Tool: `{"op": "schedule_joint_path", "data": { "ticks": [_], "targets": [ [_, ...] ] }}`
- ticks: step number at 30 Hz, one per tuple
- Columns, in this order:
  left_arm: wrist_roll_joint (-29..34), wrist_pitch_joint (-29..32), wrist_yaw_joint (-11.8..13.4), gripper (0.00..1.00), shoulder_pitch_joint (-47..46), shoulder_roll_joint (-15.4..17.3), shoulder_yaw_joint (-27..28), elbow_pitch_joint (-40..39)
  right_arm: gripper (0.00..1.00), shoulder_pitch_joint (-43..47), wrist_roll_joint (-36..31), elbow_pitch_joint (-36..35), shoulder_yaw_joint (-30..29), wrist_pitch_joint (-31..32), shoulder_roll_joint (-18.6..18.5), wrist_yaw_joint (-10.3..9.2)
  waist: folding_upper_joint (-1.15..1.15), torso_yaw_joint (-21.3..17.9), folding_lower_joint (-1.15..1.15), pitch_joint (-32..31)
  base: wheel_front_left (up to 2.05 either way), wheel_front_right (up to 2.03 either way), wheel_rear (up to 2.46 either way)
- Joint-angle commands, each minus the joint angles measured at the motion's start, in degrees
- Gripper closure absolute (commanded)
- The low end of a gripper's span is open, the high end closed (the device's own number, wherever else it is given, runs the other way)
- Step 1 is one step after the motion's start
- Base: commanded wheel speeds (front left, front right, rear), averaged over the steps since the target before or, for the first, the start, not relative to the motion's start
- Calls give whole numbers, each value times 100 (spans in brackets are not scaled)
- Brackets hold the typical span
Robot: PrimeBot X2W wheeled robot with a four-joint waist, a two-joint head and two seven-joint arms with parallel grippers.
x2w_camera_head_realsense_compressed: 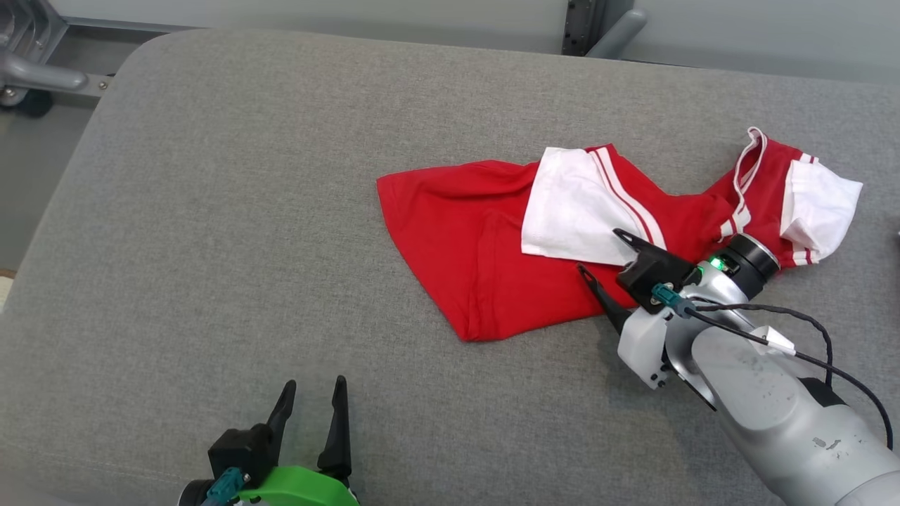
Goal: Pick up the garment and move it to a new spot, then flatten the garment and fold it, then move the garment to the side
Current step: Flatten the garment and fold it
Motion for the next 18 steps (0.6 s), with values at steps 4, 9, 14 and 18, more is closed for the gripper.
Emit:
{"op": "schedule_joint_path", "data": {
  "ticks": [4, 9, 14, 18],
  "targets": [
    [-53, -16, 39, 0, 6, 16, 6, -32, 0, -188, -221, 324, 140, 25, -62, -9, 0, 67, 0, 11, 0, 0, 0],
    [-47, -16, 61, 0, 67, 16, 58, -57, 0, -298, -378, 539, 160, -1, -110, -9, 0, 23, 0, 28, 0, 0, 0],
    [-39, -16, 29, 0, -5, 16, 46, -53, 0, -347, -488, 682, 204, -12, -118, -9, 0, -12, 0, 41, 0, 0, 0],
    [-25, -16, 21, 0, -66, 16, 25, -74, 0, -411, -583, 755, 232, -29, -136, -9, 0, -40, 0, 48, 0, 0, 0]
  ]
}}
